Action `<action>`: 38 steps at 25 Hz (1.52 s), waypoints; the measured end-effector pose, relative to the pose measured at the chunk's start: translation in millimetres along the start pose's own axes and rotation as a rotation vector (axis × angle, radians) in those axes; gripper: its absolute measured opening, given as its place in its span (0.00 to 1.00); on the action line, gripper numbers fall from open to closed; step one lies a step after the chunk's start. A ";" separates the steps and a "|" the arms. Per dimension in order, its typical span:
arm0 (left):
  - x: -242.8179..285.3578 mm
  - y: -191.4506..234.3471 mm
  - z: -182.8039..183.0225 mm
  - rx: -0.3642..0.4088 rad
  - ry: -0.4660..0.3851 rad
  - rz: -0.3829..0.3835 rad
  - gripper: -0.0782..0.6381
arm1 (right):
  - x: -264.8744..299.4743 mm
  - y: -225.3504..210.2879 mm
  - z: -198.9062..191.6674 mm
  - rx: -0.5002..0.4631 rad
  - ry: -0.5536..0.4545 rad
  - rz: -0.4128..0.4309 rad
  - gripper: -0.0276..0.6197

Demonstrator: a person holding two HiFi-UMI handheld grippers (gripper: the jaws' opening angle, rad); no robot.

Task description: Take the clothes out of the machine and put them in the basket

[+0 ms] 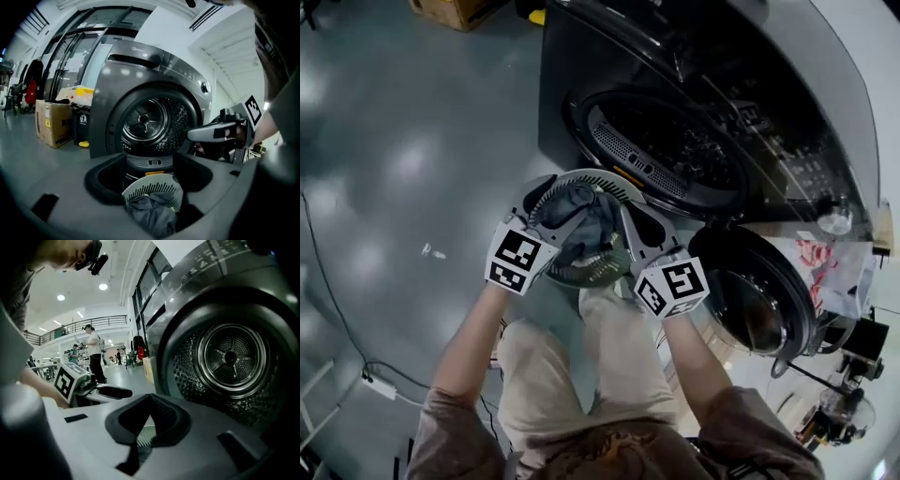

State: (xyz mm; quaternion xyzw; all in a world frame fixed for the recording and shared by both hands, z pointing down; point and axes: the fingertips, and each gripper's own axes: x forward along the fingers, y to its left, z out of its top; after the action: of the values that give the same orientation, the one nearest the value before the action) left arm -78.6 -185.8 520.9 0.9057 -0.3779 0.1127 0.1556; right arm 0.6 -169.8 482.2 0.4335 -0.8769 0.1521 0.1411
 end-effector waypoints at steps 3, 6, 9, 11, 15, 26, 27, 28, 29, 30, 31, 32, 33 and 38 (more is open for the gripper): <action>-39.0 -7.2 48.7 -0.036 0.006 0.028 0.54 | -15.9 28.8 53.2 -0.014 0.007 0.064 0.04; -80.4 -26.3 107.0 -0.072 0.004 0.023 0.54 | -41.0 53.8 112.8 -0.018 0.015 0.110 0.04; -119.2 -44.0 180.2 -0.110 -0.022 0.040 0.54 | -67.9 72.3 180.4 -0.004 0.002 0.154 0.04; -141.2 -59.0 231.7 -0.141 -0.056 0.058 0.54 | -90.7 82.5 225.3 0.014 -0.012 0.185 0.04; -179.9 -87.5 315.7 -0.180 -0.107 0.115 0.54 | -133.8 100.4 298.0 0.002 -0.040 0.264 0.04; -190.9 -132.0 433.7 -0.164 -0.211 0.201 0.57 | -197.9 57.3 409.2 -0.147 -0.113 0.250 0.04; -189.0 -129.6 438.3 -0.162 -0.220 0.208 0.59 | -200.2 52.2 412.9 -0.145 -0.122 0.239 0.04; -187.1 -127.6 442.4 -0.156 -0.227 0.208 0.59 | -202.4 47.6 416.4 -0.140 -0.134 0.226 0.04; -185.6 -125.9 446.3 -0.147 -0.230 0.202 0.59 | -203.8 43.4 419.8 -0.136 -0.146 0.211 0.04; -184.9 -124.0 449.6 -0.137 -0.232 0.193 0.60 | -204.1 40.1 422.7 -0.134 -0.156 0.195 0.04; -185.6 -122.2 451.9 -0.127 -0.232 0.185 0.59 | -203.7 37.8 424.7 -0.132 -0.161 0.181 0.04; -187.3 -120.7 453.5 -0.117 -0.230 0.177 0.57 | -202.7 36.8 425.8 -0.127 -0.163 0.171 0.04; -189.7 -119.1 454.6 -0.103 -0.226 0.167 0.55 | -201.2 36.8 426.8 -0.120 -0.165 0.164 0.04; -204.9 -97.0 464.0 -0.063 -0.231 0.150 0.41 | -187.2 46.2 431.2 -0.091 -0.174 0.174 0.04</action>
State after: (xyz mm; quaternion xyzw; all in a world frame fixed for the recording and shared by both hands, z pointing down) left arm -109.9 -158.5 6.1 0.8765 -0.4634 0.0070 0.1303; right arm 23.0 -176.5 10.4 0.3604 -0.9262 0.0856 0.0700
